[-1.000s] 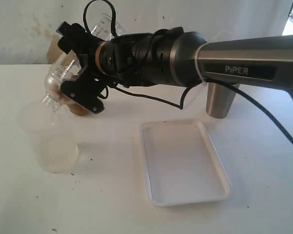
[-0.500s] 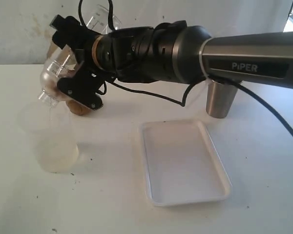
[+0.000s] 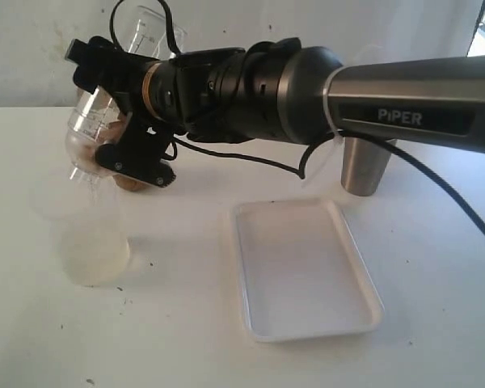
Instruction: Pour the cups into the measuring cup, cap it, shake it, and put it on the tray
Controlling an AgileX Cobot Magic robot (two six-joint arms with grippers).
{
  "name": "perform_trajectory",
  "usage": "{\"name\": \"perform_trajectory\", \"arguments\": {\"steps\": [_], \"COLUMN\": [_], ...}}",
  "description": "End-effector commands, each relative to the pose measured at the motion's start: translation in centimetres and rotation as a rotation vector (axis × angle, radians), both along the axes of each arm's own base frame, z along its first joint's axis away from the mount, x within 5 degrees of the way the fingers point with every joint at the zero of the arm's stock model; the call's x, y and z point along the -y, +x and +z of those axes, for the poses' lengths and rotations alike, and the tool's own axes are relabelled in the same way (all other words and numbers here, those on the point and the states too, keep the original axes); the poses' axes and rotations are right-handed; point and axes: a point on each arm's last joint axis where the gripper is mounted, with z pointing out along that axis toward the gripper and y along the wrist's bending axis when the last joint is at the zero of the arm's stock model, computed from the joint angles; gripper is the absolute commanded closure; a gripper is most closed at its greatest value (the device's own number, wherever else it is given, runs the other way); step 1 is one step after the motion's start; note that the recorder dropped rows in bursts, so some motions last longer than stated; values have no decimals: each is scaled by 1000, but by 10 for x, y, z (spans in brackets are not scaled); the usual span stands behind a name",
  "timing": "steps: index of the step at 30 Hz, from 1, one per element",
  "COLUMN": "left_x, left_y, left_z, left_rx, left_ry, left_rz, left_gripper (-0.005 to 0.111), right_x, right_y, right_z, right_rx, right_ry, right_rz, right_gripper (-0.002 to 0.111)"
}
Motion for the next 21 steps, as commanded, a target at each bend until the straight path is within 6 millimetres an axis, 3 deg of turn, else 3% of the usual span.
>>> {"name": "perform_trajectory", "arguments": {"steps": [1,21], "left_x": [0,0], "left_y": [0,0], "left_z": [0,0], "left_rx": [10,10], "left_ry": [0,0], "left_rz": [0,0], "left_gripper": [107,107], "right_x": [1,-1], "right_y": [-3,-4], "right_z": [13,13], "right_rx": [29,22], "right_ry": [9,28], "right_rz": [8,27], "right_gripper": [108,108]}}
